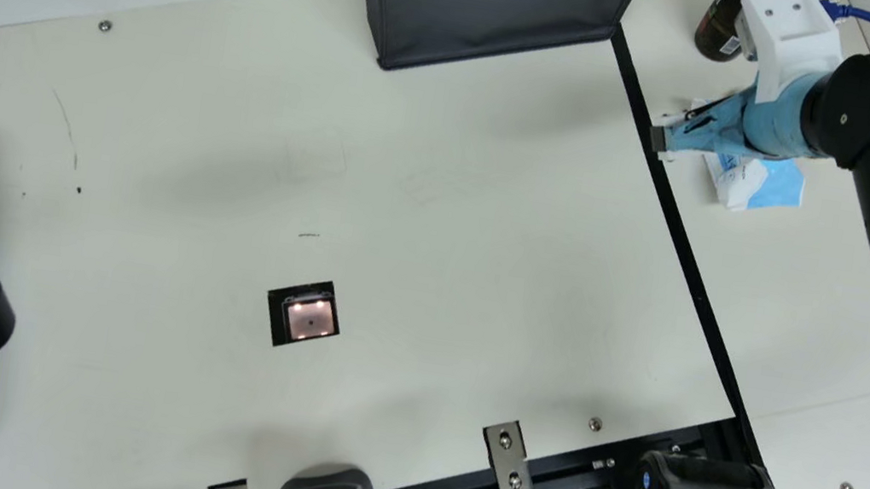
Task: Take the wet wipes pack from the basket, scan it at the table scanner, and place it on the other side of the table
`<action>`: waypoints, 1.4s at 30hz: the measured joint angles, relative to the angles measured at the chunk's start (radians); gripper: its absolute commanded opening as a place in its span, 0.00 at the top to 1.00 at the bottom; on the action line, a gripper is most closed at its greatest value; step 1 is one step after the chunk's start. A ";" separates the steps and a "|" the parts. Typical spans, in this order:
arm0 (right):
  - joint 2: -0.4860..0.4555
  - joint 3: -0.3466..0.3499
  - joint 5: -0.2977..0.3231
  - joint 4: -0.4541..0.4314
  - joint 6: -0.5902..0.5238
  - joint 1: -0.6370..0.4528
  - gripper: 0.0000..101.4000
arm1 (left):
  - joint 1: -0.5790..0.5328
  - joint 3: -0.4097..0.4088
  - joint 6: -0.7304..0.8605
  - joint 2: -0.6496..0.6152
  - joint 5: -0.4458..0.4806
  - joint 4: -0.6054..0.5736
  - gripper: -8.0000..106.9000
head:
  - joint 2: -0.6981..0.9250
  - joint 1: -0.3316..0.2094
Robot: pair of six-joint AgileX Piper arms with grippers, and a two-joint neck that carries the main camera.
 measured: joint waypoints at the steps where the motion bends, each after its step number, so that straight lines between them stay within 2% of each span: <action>1: -0.021 0.000 0.009 -0.001 0.020 0.019 0.06 | 0.000 0.000 0.000 0.000 0.000 0.000 0.15 | 0.000 0.000; 9: -0.161 -0.015 0.077 -0.026 0.176 0.147 0.06 | 0.000 0.000 0.000 0.000 0.000 0.000 0.15 | 0.000 0.000; 13: -0.182 -0.022 0.100 -0.028 0.187 0.161 0.06 | 0.007 -0.018 -0.011 -0.016 0.009 0.018 0.15 | 0.012 0.000; 21: -0.330 -0.057 0.182 0.001 0.213 0.216 0.06 | 0.036 -0.106 -0.047 -0.102 0.039 0.158 0.15 | 0.181 0.000; 28: -0.450 -0.085 0.253 0.021 0.234 0.261 0.06 | 0.036 -0.108 -0.047 -0.104 0.040 0.170 0.15 | 0.339 0.000; 36: -0.587 -0.115 0.343 0.044 0.259 0.312 0.06 | 0.036 -0.108 -0.047 -0.106 0.042 0.170 0.15 | 0.344 0.000; 42: -0.600 -0.116 0.349 0.045 0.259 0.312 0.06 | 0.036 -0.108 -0.047 -0.106 0.042 0.170 0.15 | 0.345 0.000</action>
